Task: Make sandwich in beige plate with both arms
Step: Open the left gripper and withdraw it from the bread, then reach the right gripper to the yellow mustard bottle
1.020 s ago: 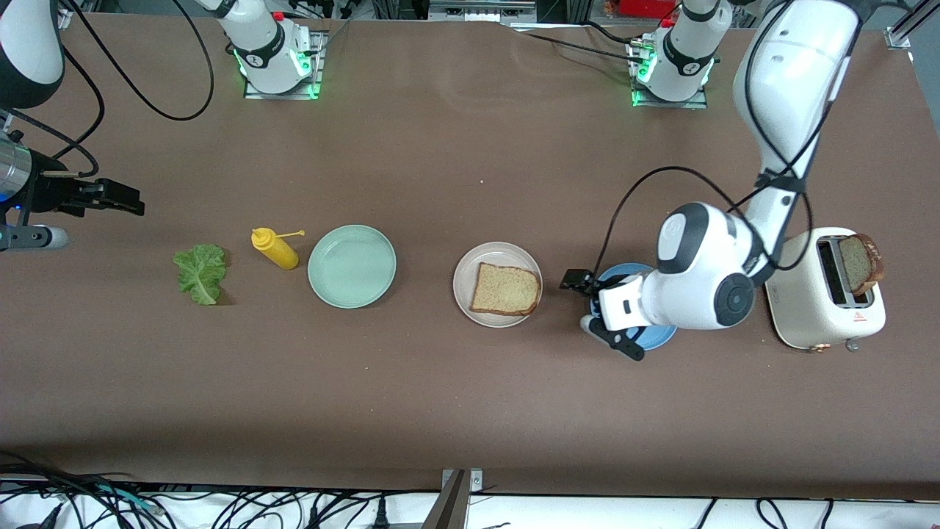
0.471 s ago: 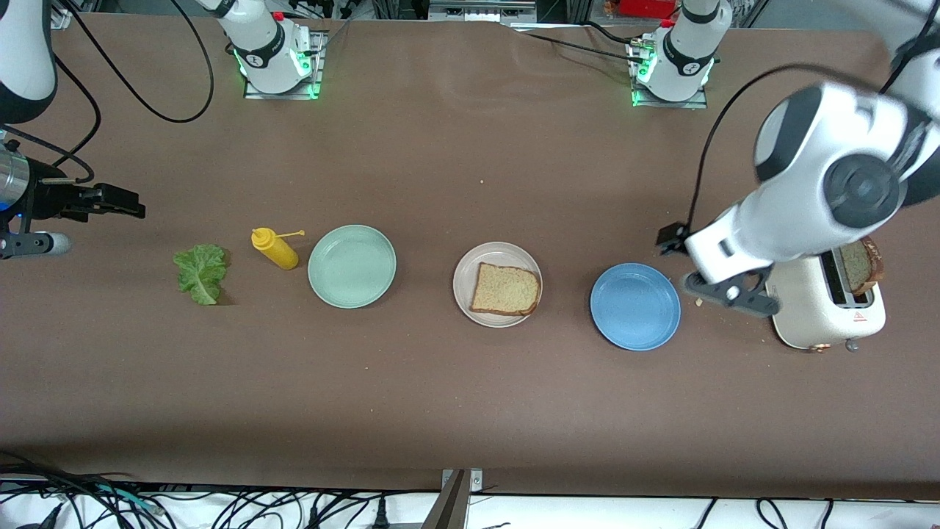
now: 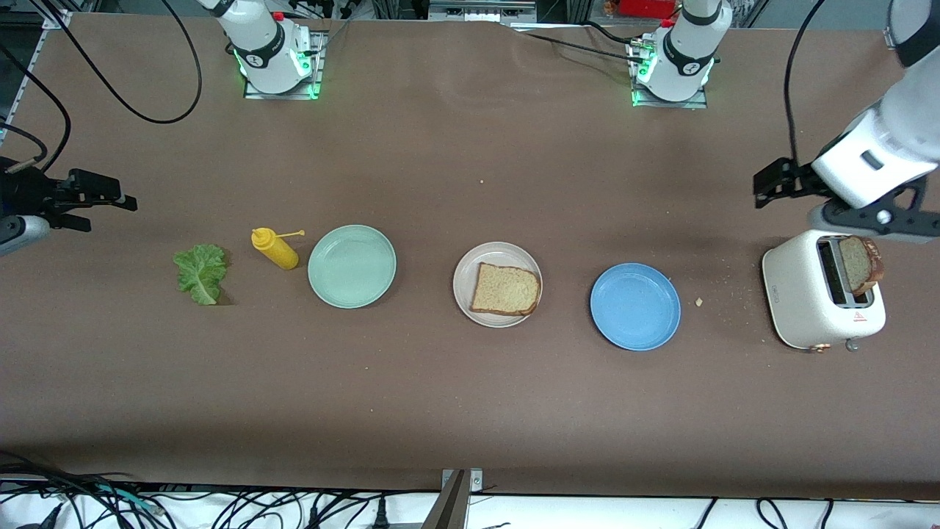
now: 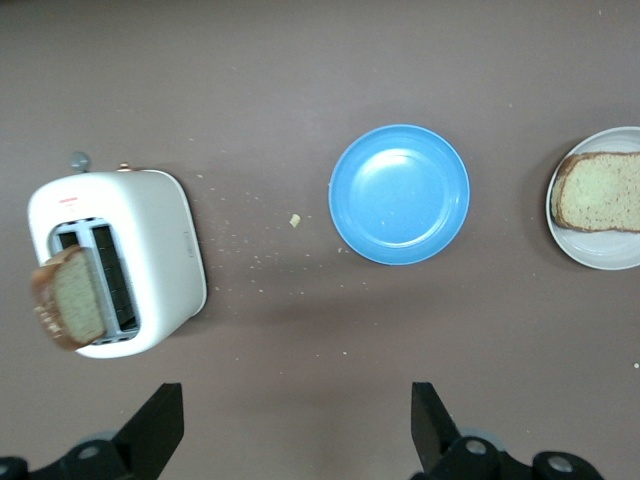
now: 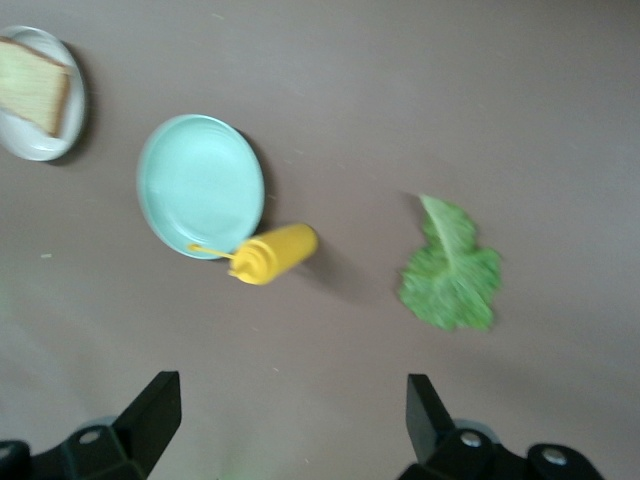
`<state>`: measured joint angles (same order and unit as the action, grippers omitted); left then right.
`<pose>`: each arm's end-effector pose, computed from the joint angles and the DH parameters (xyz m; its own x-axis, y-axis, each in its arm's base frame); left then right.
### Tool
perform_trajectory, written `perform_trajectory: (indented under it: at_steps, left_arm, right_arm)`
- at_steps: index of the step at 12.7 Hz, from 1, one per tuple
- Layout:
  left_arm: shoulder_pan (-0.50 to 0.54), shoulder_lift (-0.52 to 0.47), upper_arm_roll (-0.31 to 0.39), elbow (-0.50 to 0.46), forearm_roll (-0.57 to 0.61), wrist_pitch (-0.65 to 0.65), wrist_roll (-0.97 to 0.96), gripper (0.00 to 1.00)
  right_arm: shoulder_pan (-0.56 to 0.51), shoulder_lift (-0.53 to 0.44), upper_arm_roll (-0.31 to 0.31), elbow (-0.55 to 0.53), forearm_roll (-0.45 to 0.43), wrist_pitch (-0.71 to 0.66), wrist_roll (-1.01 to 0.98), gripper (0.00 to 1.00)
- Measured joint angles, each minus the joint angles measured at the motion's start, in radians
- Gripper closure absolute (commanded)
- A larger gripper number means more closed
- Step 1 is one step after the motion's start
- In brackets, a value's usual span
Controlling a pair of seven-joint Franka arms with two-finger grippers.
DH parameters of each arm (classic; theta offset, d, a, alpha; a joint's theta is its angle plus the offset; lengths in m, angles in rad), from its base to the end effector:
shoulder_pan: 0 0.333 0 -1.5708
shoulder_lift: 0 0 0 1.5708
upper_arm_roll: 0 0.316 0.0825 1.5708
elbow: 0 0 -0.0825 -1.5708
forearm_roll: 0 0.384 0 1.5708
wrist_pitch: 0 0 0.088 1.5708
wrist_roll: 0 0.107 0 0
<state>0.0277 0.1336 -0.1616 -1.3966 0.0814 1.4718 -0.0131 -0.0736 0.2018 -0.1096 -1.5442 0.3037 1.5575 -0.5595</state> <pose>0.5822 -0.0619 0.6224 0.9921 -0.1121 -0.0557 -0.1155 -0.9915 -0.0606 0.6004 -0.0727 0.5236 0.9380 0.3465 -0.0122 0.3233 -0.8867 -0.3304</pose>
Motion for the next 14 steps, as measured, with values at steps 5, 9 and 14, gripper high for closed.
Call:
perform_trajectory:
  at_steps: [5,9,14]
  left_arm:
    - [0.003,-0.148,0.078,-0.162,-0.053,0.089,0.001,0.0]
    - [0.003,-0.19,0.078,-0.213,-0.055,0.036,0.0,0.0]
    - [-0.003,-0.176,0.076,-0.219,-0.141,0.035,0.0,0.0]
  right_arm:
    - [-0.061,0.043,0.0,-0.015,0.206,-0.022,-0.268,0.0]
    - [-0.135,0.098,0.0,-0.017,0.359,-0.1,-0.482,0.0]
    - [-0.254,0.254,-0.001,-0.025,0.52,-0.253,-0.83,0.0]
